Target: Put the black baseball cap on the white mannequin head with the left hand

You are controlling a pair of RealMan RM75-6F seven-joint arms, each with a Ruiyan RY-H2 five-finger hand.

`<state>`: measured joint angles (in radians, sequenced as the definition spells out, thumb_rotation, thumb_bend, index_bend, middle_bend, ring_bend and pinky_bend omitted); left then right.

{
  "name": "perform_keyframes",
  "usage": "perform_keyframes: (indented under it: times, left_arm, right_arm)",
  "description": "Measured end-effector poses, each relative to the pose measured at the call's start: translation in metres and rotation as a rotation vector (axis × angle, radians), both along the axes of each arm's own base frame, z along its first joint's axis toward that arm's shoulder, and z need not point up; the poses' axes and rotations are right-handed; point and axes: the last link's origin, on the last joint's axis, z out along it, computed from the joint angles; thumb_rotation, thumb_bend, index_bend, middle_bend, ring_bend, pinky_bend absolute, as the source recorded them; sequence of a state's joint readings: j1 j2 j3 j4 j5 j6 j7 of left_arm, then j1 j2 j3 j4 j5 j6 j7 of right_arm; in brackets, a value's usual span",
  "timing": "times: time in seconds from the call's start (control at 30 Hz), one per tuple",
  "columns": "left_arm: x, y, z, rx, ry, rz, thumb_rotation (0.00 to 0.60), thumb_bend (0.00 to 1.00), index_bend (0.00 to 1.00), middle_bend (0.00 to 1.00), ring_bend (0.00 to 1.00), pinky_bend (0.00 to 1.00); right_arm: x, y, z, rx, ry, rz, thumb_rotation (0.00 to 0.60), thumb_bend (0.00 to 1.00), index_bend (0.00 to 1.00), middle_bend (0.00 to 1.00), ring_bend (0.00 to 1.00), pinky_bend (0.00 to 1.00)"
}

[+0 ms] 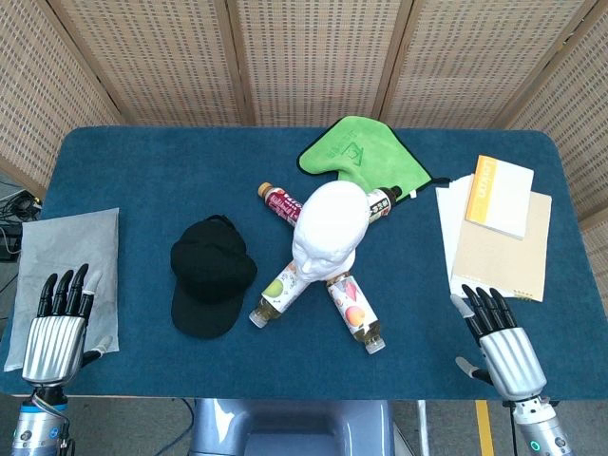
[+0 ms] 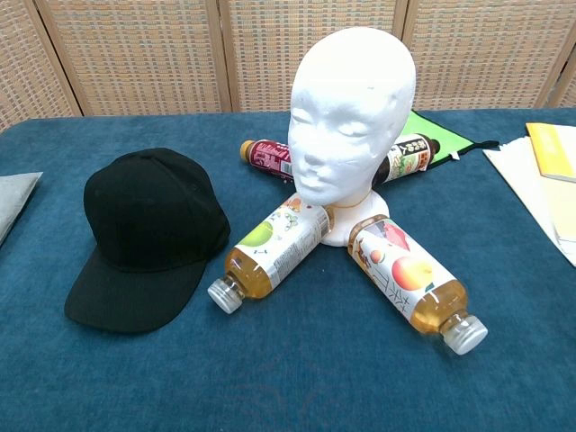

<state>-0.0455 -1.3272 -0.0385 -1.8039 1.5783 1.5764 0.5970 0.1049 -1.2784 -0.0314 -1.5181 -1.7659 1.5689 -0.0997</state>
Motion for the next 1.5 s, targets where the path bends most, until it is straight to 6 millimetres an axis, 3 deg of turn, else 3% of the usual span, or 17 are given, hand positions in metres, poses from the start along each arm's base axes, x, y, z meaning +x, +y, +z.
perform_keyframes:
  times: [1.3,1.4,1.47,1.5]
  left_arm:
    - [0.0025,0.0018,-0.0024,0.002,-0.004,-0.020,0.600,0.00,0.00,0.00,0.00,0.00]
    - [0.0043,0.0019,-0.0037,0.007,-0.010,-0.034,0.600,0.00,0.00,0.00,0.03,0.08]
    - [0.0056,0.0019,-0.0043,0.020,-0.013,-0.048,0.600,0.00,0.00,0.10,0.17,0.25]
    - [0.0063,0.0020,-0.0047,0.029,-0.015,-0.055,0.600,0.00,0.00,0.22,0.30,0.35]
  right_arm:
    - [-0.0005,-0.0015,0.0036,-0.014,-0.011,-0.005,0.600,0.05,0.00,0.00,0.00,0.00]
    - [-0.0010,-0.0013,0.0045,-0.015,-0.012,-0.006,0.600,0.05,0.00,0.00,0.00,0.00]
    - [-0.0011,-0.0012,0.0046,-0.015,-0.012,-0.006,0.600,0.05,0.00,0.00,0.00,0.00]
    - [-0.0009,-0.0012,0.0048,-0.015,-0.013,-0.005,0.600,0.05,0.00,0.00,0.00,0.00]
